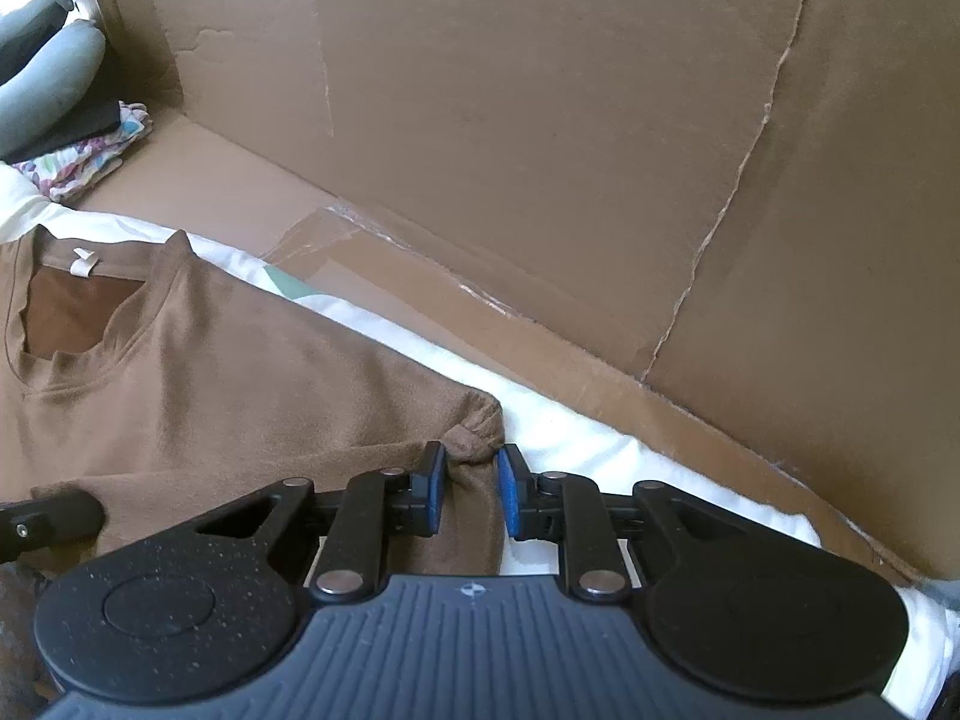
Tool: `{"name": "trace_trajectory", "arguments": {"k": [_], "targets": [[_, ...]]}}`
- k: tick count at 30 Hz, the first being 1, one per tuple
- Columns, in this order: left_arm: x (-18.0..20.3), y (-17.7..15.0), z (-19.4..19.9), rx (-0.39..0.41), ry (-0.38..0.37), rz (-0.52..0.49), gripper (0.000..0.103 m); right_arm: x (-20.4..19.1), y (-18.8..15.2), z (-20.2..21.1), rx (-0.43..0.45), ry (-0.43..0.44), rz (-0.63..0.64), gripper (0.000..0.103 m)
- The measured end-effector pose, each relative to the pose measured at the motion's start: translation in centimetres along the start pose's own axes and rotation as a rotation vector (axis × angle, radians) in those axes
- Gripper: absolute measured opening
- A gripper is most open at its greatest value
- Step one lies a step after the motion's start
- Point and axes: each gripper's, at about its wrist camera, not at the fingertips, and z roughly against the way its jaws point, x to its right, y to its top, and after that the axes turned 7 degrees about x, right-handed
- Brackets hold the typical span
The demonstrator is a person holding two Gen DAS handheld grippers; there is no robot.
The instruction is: Fold clothes
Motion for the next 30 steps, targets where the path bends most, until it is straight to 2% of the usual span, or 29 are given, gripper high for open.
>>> {"name": "trace_trajectory", "arguments": {"k": [1,5,8,14,22,24,28,30], "targets": [[0.0,0.0,0.0,0.000,-0.001,0.000,0.002,-0.1,0.0,0.0,0.003,0.001,0.001,0.009],[0.1,0.1,-0.1,0.002,-0.005,-0.004,0.002,-0.5,-0.1,0.7,0.024,-0.034,0.037,0.005],[0.3,0.1,-0.4,0.000,-0.004,-0.012,0.002,-0.4,-0.1,0.7,0.020,-0.055,0.043,0.005],[0.8,0.6,-1.8,-0.022,0.018,-0.057,0.002,0.4,0.1,0.8,0.012,-0.088,-0.023,0.005],[0.8,0.7,-2.1,-0.022,0.013,-0.059,0.002,3.8,-0.5,0.6,-0.006,-0.021,-0.270,0.005],[0.6,0.7,-2.4,-0.022,0.014,-0.054,0.002,4.3,-0.7,0.6,-0.002,-0.026,-0.312,0.007],[0.7,0.7,-2.5,-0.021,0.017,-0.060,0.002,4.1,-0.7,1.4,0.046,-0.069,-0.258,0.007],[0.8,0.8,-2.8,-0.020,0.018,-0.061,0.002,4.5,-0.5,1.7,0.060,-0.048,-0.276,0.007]]}}
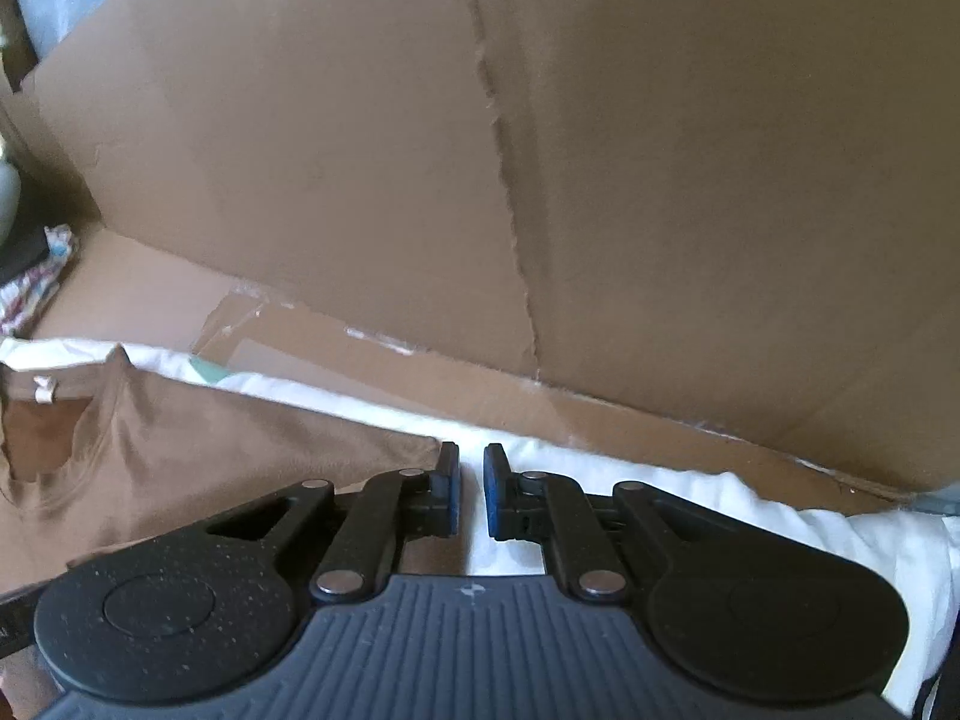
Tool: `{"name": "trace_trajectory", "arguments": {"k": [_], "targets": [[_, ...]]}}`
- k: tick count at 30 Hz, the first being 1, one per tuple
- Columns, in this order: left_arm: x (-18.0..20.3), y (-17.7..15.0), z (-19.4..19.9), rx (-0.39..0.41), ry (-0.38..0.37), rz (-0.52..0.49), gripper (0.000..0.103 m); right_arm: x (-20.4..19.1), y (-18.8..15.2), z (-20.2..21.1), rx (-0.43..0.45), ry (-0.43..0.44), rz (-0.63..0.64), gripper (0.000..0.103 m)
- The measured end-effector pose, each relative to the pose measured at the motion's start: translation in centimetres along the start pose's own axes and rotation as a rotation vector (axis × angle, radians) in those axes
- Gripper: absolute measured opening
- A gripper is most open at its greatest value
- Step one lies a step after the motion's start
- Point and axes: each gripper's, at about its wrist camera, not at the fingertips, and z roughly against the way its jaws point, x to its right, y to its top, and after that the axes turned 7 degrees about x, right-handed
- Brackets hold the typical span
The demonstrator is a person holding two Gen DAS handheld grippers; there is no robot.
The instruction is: Fold clothes
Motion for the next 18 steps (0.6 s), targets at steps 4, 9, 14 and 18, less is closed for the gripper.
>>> {"name": "trace_trajectory", "arguments": {"k": [4,9,14,18], "targets": [[0.2,0.2,-0.5,0.000,0.002,0.003,0.003,-0.3,0.2,0.2,0.000,0.029,-0.001,0.027],[0.3,0.3,-0.5,0.007,0.005,-0.007,0.003,-1.1,-0.4,-1.5,-0.069,0.002,0.062,0.030],[0.5,0.4,-0.6,0.000,0.021,-0.019,0.003,-1.7,-0.1,-1.6,-0.054,-0.014,0.116,0.027],[0.4,0.7,-0.2,-0.012,0.026,-0.024,0.005,-1.3,0.0,1.3,0.002,0.015,0.098,0.035]]}}
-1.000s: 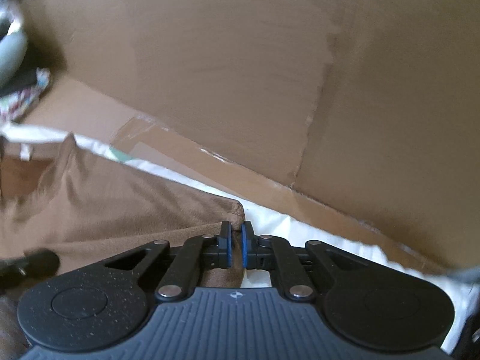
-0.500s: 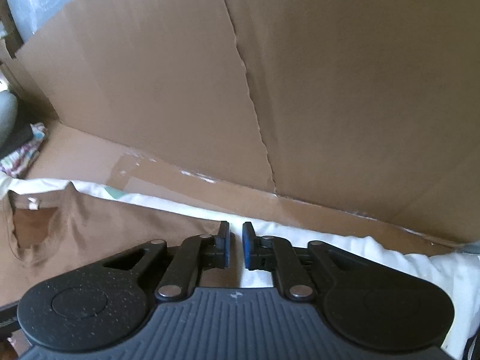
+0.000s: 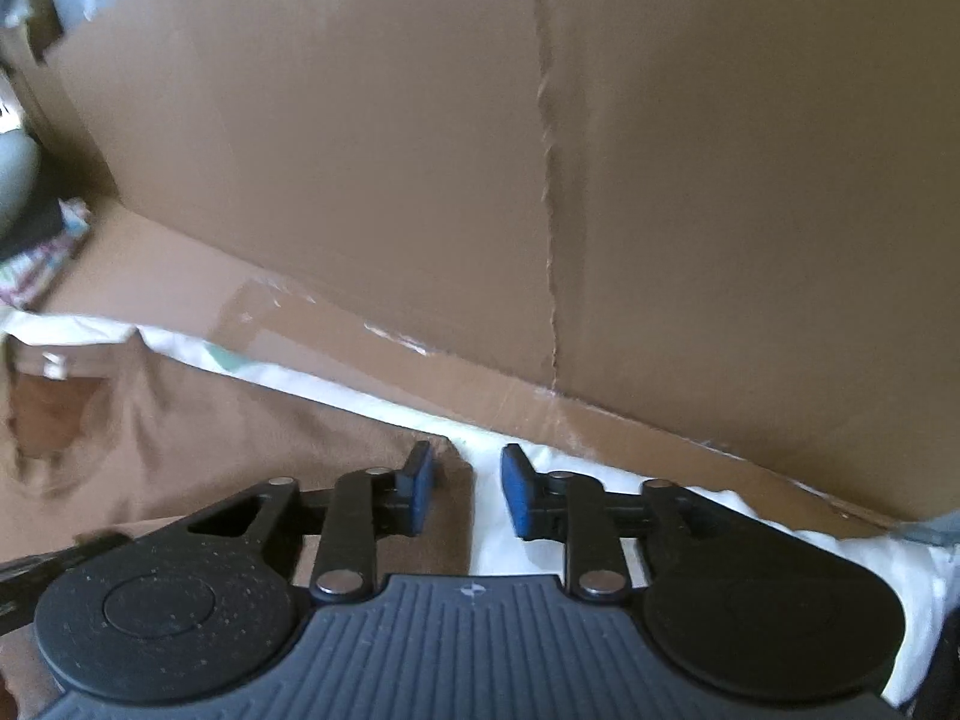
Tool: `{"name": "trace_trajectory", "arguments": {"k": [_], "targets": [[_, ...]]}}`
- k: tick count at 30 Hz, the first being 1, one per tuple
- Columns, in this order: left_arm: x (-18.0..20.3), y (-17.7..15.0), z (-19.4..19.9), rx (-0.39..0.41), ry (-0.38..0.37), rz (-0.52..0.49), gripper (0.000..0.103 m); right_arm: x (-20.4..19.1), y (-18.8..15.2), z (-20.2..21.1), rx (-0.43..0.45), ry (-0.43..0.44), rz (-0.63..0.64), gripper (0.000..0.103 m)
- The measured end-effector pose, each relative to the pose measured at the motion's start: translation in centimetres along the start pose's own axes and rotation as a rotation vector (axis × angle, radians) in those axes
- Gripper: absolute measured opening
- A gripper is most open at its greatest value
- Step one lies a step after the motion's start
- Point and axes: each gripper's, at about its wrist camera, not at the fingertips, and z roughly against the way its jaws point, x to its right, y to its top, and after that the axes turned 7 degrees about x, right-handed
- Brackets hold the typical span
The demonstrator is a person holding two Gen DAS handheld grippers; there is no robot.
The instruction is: Fold clothes
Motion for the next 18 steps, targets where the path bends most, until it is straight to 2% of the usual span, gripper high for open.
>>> {"name": "trace_trajectory", "arguments": {"k": [6,12,14,18], "targets": [[0.3,-0.3,1.5,0.010,0.034,-0.030,0.007,-0.4,-3.1,3.5,0.005,0.126,0.114,0.034],[1.5,-1.3,3.2,0.037,0.052,-0.064,0.008,-1.1,-6.7,4.7,-0.015,0.160,0.158,0.031],[2.0,-1.8,3.7,0.035,0.048,-0.074,0.008,-1.5,-7.8,5.2,-0.031,0.172,0.184,0.021],[3.3,-2.5,4.1,0.025,0.034,-0.105,0.008,-1.5,-9.8,6.4,-0.047,0.176,0.202,0.022]]}}
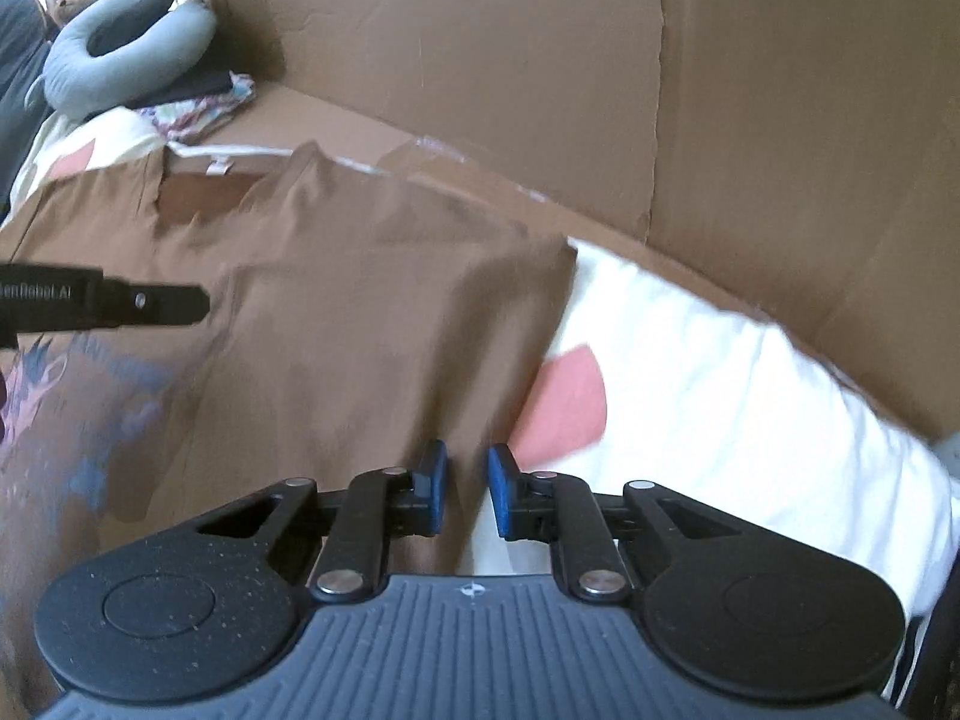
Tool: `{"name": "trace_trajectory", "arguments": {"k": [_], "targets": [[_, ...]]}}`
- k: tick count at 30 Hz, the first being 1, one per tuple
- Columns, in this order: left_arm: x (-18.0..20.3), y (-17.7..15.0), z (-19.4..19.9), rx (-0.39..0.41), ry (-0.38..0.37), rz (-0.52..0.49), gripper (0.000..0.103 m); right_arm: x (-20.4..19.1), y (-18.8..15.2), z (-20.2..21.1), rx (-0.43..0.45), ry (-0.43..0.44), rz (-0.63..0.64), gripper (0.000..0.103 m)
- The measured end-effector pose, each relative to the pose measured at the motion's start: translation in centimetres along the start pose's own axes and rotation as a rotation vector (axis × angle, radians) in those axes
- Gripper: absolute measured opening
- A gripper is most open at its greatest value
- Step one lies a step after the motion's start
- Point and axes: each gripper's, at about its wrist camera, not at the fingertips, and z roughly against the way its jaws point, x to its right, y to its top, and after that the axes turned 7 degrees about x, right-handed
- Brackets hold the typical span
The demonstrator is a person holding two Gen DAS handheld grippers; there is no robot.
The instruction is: Fold clothes
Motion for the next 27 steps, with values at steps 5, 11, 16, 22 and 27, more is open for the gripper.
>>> {"name": "trace_trajectory", "arguments": {"k": [5,11,16,22,27], "targets": [[2.4,-1.3,0.5,-0.022,-0.039,-0.041,0.008,-0.3,-1.9,1.9,0.000,-0.004,0.010,0.023],[5.6,-4.3,1.6,-0.086,-0.089,-0.111,0.008,-1.0,-3.7,4.2,0.017,-0.016,0.027,0.024],[6.9,-6.2,2.3,-0.115,-0.108,-0.121,0.008,-0.3,-4.4,6.4,0.101,-0.018,-0.019,0.025],[6.8,-7.6,2.9,-0.143,-0.071,-0.132,0.008,-0.7,-6.2,5.9,0.104,-0.004,-0.078,0.025],[5.4,-8.5,3.2,-0.169,-0.021,-0.137,0.008,-0.4,-7.2,5.7,0.071,-0.013,-0.089,0.025]]}}
